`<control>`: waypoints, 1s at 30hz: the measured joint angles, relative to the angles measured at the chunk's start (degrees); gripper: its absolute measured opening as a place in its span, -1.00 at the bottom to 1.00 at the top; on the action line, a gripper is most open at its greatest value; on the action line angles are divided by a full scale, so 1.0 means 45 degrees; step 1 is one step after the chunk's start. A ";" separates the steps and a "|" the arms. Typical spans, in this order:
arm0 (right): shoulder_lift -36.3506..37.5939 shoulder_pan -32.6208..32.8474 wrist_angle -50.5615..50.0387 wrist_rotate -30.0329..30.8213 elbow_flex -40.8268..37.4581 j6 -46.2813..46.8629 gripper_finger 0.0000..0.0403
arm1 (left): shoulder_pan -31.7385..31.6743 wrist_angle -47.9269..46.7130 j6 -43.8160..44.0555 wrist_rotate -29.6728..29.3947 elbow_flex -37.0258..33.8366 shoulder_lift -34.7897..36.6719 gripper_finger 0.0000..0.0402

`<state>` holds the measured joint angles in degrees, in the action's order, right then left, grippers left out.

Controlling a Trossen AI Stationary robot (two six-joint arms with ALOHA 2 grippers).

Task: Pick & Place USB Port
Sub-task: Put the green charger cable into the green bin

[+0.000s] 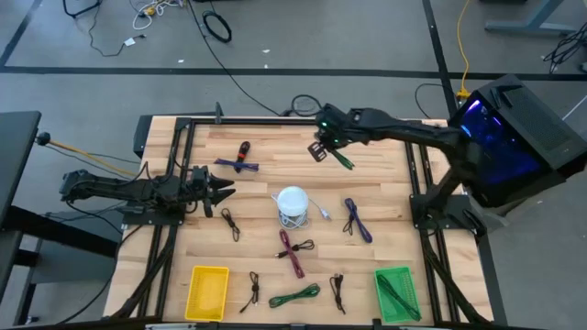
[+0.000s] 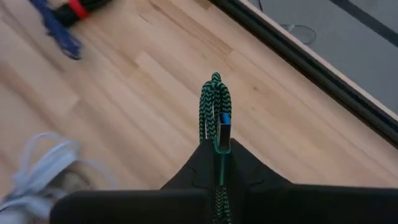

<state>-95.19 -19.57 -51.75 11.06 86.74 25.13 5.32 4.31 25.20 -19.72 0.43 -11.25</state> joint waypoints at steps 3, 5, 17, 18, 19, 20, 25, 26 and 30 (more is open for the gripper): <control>0.1032 0.0761 -0.0963 0.0181 0.0004 0.1207 -0.95 | 0.0000 0.0007 0.0018 0.0012 0.0000 0.0000 -0.17; 0.1688 0.1447 -0.1660 0.0610 0.0014 0.2175 -0.95 | 0.0000 0.0002 0.0018 0.0071 0.0000 0.0000 -0.17; 0.3514 0.6767 -0.6700 0.2222 0.0019 1.0119 -0.95 | 0.0000 0.0017 0.0028 0.0100 0.0000 0.0000 -0.17; 0.3514 0.7233 -0.6884 0.2212 0.0019 1.0692 -0.95 | 0.0000 0.0017 0.0028 0.0095 0.0000 0.0000 -0.17; 0.3509 0.7674 -0.7124 0.2209 0.0019 1.1273 -0.95 | 0.0000 0.0017 0.0028 0.0100 0.0000 0.0000 -0.17; 0.3470 0.8105 -0.7383 0.2209 0.0019 1.1922 -0.95 | 0.0000 0.0017 0.0028 0.0100 0.0000 0.0000 -0.17; 0.3040 1.0203 -0.7977 0.1751 0.0014 1.4930 -0.95 | 0.0000 0.0026 0.0028 0.0100 0.0000 0.0000 -0.17; 0.2930 1.0612 -0.8021 0.1644 0.0014 1.5454 -0.95 | 0.0000 0.0026 0.0028 0.0100 0.0000 0.0000 -0.17; 0.2313 1.2099 -0.8180 0.0959 0.0014 1.7510 -0.95 | 0.0000 0.0026 0.0028 0.0100 0.0000 0.0000 -0.17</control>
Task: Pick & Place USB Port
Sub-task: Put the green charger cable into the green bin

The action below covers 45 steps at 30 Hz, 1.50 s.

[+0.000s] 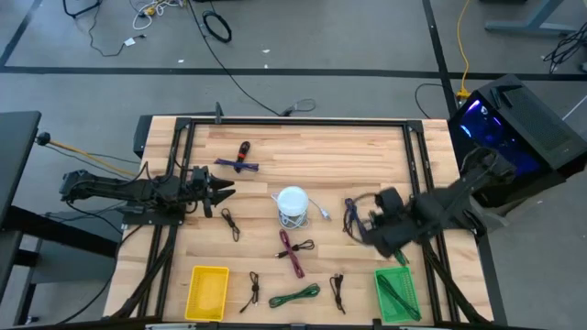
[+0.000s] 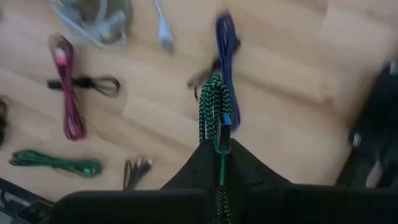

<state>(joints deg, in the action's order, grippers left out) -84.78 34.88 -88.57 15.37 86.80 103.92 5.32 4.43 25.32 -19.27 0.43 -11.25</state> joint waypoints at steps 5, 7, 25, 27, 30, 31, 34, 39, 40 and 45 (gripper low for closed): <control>-0.0844 0.1775 -0.0132 -0.0526 0.0000 0.2514 -0.95 | 0.0000 0.0016 -0.0023 0.0000 0.0000 0.0000 -0.17; -0.1206 0.2366 -0.0109 -0.0775 0.0000 0.3407 -0.95 | 0.0000 0.0019 -0.0051 0.0000 0.0000 0.0000 -0.17; -0.3228 0.4895 0.2015 -0.1620 -0.0015 0.5187 -0.95 | 0.0000 0.0044 -0.0087 0.0000 -0.0005 0.0000 -0.17; -0.3435 0.5012 0.2202 -0.1618 -0.0015 0.5184 -0.95 | 0.0000 0.0044 -0.0087 -0.0003 -0.0005 0.0000 -0.17; -0.3830 0.5103 0.2496 -0.1875 -0.0015 0.5182 -0.95 | 0.0000 0.0049 -0.0087 -0.0005 -0.0005 0.0000 -0.17; -0.3973 0.5140 0.2612 -0.2108 -0.0015 0.5174 -0.95 | 0.0000 0.0049 -0.0087 0.0000 -0.0005 0.0000 -0.17; -0.4334 0.5227 0.3162 -0.2713 -0.0015 0.5217 -0.95 | 0.0000 0.0049 -0.0086 0.0000 -0.0005 0.0000 -0.17; -0.4834 0.5284 0.3309 -0.2746 -0.0015 0.5174 -0.95 | 0.0000 0.0049 -0.0087 -0.0005 -0.0005 0.0000 -0.17; -0.4860 0.5282 0.3269 -0.2758 -0.0015 0.5173 -0.95 | 0.0004 0.0049 -0.0087 -0.0001 -0.0005 0.0000 -0.17; -0.4894 0.5250 0.3093 -0.2590 -0.0055 0.5177 -0.95 | 0.0000 0.0049 -0.0087 -0.0005 -0.0005 0.0000 -0.17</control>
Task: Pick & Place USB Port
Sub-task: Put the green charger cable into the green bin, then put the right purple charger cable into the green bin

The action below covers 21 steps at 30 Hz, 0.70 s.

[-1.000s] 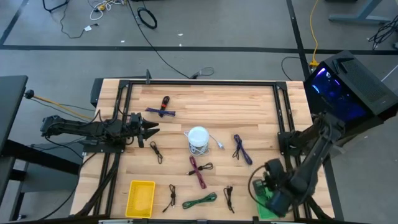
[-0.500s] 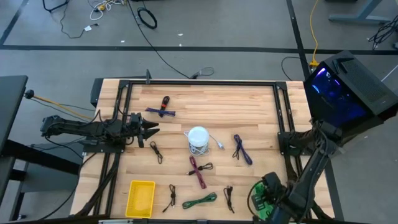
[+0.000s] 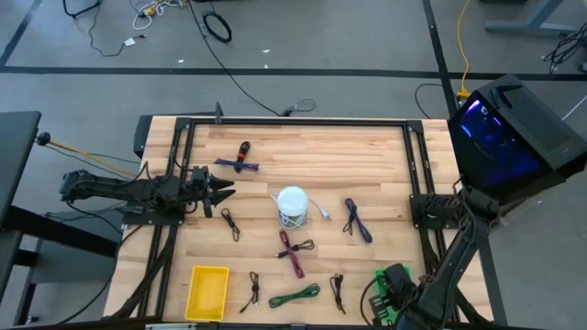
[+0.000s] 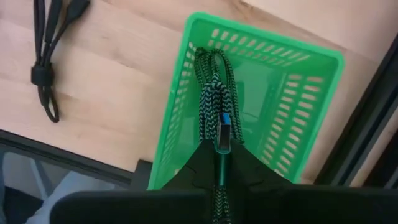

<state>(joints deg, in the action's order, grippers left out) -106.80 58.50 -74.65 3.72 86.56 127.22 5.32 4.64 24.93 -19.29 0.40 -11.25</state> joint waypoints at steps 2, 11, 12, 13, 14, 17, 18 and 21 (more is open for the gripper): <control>-0.0001 -0.0068 -0.0194 0.0065 -0.0205 -0.0029 -0.94 | 0.0000 -0.0005 0.0000 0.0000 0.0000 0.0000 -0.17; -0.0011 -0.0292 0.0153 -0.0732 -0.1555 -0.0044 -0.51 | 0.0000 -0.0015 0.0000 0.0000 0.0000 0.0000 -0.17; -0.0011 -0.0292 0.0125 -0.0732 -0.1591 -0.0039 -0.47 | 0.0002 -0.0015 -0.0003 0.0000 0.0000 0.0000 -0.17; -0.0011 -0.0292 0.0073 -0.0724 -0.1596 -0.0039 -0.43 | 0.0001 -0.0015 -0.0005 0.0000 0.0000 0.0000 -0.17; -0.0011 -0.0292 -0.0037 -0.0681 -0.1601 -0.0044 -0.39 | 0.0000 -0.0015 -0.0005 0.0000 0.0000 0.0000 -0.17; 0.0080 -0.0292 -0.0331 -0.0427 -0.1606 -0.0037 -0.31 | 0.0000 -0.0015 -0.0005 -0.0051 0.0000 0.0000 -0.17; 0.0155 -0.0292 -0.0438 -0.0318 -0.1606 -0.0036 -0.29 | 0.0004 -0.0015 -0.0005 -0.0068 0.0000 0.0000 -0.17; 0.0406 -0.0292 -0.1010 0.0187 -0.1606 -0.0044 -0.26 | 0.0001 -0.0018 -0.0005 -0.0083 0.0000 0.0000 -0.17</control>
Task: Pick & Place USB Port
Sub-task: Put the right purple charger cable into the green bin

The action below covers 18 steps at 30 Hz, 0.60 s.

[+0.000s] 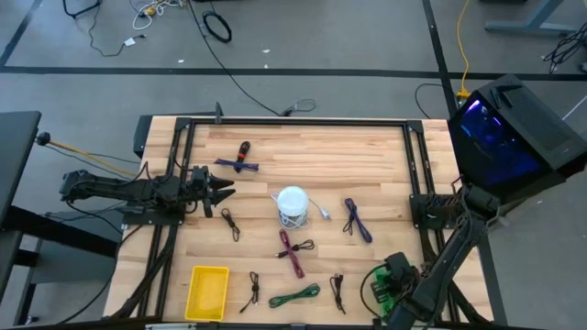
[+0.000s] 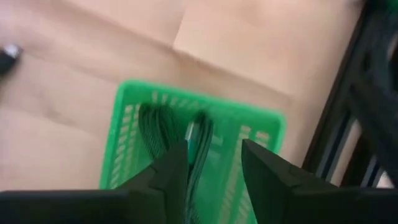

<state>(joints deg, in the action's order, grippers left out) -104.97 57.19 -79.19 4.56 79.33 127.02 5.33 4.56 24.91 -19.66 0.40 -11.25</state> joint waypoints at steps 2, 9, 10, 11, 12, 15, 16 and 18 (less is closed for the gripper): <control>0.0252 -0.0055 -0.0528 0.0435 0.0000 0.0000 -0.25 | -0.0002 -0.0002 0.0000 -0.0002 0.0000 0.0000 -0.17; 0.0751 -0.1069 -0.1904 0.0888 0.0005 -0.1188 -0.25 | -0.0002 -0.0004 0.0000 -0.0019 0.0000 0.0000 -0.17; 0.0753 -0.1287 -0.2016 0.1052 0.0005 -0.1543 -0.24 | 0.0001 -0.0006 0.0000 -0.0029 0.0000 0.0000 -0.17; 0.0753 -0.1513 -0.2080 0.1454 0.0005 -0.1879 -0.23 | 0.0000 -0.0006 0.0000 -0.0036 0.0000 0.0000 -0.17; 0.0758 -0.1767 -0.2095 0.1938 0.0005 -0.2300 -0.21 | -0.0002 -0.0006 0.0000 -0.0039 0.0000 0.0000 -0.17; 0.0758 -0.2515 -0.2200 0.3050 0.0005 -0.3476 -0.16 | 0.0003 -0.0006 0.0000 -0.0044 0.0000 0.0000 -0.17; 0.0758 -0.2767 -0.2271 0.3406 0.0005 -0.3756 -0.15 | 0.0001 -0.0006 0.0000 -0.0044 0.0000 0.0000 -0.17; 0.0758 -0.3199 -0.2228 0.4360 0.0005 -0.4100 -0.12 | -0.0002 -0.0006 0.0000 -0.0044 0.0000 0.0000 -0.17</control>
<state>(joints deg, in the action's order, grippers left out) -101.56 42.79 -89.22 24.18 79.35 108.57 5.32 4.54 24.91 -19.86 0.40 -11.25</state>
